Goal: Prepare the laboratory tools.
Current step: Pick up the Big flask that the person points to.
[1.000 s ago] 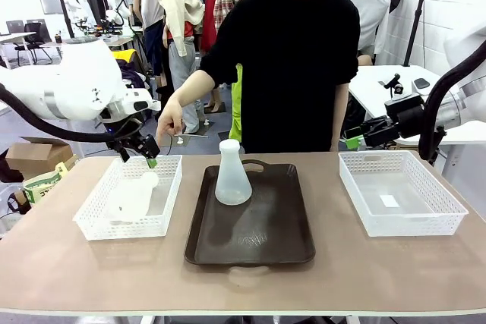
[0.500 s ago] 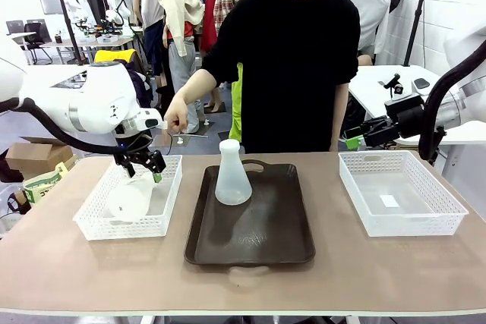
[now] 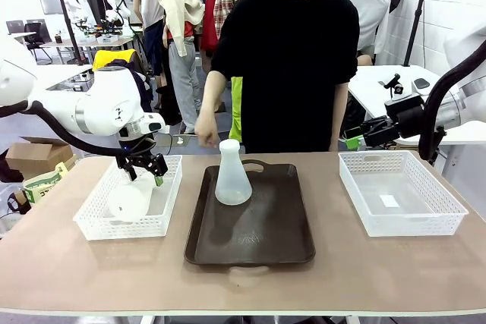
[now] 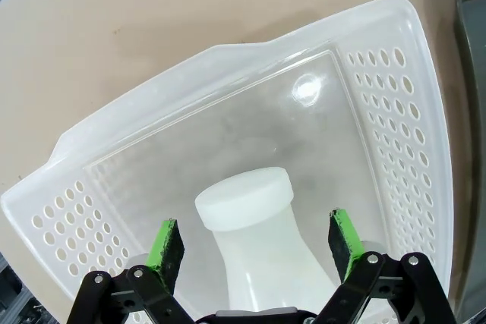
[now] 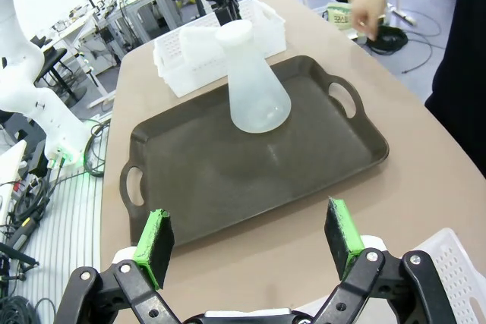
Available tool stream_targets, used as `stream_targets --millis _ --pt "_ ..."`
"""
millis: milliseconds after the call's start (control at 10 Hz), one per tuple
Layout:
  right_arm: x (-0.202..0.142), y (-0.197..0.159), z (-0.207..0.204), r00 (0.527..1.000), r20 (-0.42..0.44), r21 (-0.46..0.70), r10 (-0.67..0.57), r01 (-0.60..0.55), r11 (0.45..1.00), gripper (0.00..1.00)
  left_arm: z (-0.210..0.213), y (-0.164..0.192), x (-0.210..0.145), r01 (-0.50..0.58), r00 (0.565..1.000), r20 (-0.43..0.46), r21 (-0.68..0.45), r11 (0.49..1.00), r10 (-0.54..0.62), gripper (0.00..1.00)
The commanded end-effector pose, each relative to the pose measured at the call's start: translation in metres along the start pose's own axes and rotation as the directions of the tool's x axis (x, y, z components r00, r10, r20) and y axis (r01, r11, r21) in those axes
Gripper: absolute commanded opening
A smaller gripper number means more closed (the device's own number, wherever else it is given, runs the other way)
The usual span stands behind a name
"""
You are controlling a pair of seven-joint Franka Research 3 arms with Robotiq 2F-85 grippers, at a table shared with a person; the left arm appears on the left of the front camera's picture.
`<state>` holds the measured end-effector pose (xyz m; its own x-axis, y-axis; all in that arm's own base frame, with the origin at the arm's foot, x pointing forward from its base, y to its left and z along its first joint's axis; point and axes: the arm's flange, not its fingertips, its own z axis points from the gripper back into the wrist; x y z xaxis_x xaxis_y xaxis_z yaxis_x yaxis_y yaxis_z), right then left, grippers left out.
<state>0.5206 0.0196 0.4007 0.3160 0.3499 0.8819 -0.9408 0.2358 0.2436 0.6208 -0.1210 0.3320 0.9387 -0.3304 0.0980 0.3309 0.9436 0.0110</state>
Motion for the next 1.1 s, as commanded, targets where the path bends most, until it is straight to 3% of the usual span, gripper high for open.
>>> stream_targets --millis 0,200,700,800,1000 --pt "0.0 0.001 0.0 1.0 -0.013 -0.002 -0.013 0.013 1.0 1.0 -0.001 -0.001 0.005 -0.023 1.0 -0.018 0.026 0.999 0.024 1.0" --pt "0.0 0.001 0.0 1.0 -0.013 -0.002 -0.013 0.013 1.0 1.0 -0.001 -0.001 0.005 -0.018 1.0 0.012 0.016 1.0 0.018 0.97" --pt "0.0 0.001 0.0 1.0 -0.013 -0.002 -0.013 0.013 1.0 1.0 -0.014 -0.003 0.007 -0.031 0.999 -0.019 0.023 0.999 0.031 0.05" --pt "0.0 0.001 0.0 1.0 -0.013 -0.002 -0.013 0.013 1.0 1.0 -0.016 -0.005 0.007 -0.026 1.0 -0.013 0.024 0.999 0.026 0.0" --pt "0.0 0.001 0.0 1.0 -0.013 -0.002 -0.013 0.013 1.0 1.0 -0.016 -0.008 0.006 -0.027 1.0 -0.006 0.026 0.999 0.027 0.0"
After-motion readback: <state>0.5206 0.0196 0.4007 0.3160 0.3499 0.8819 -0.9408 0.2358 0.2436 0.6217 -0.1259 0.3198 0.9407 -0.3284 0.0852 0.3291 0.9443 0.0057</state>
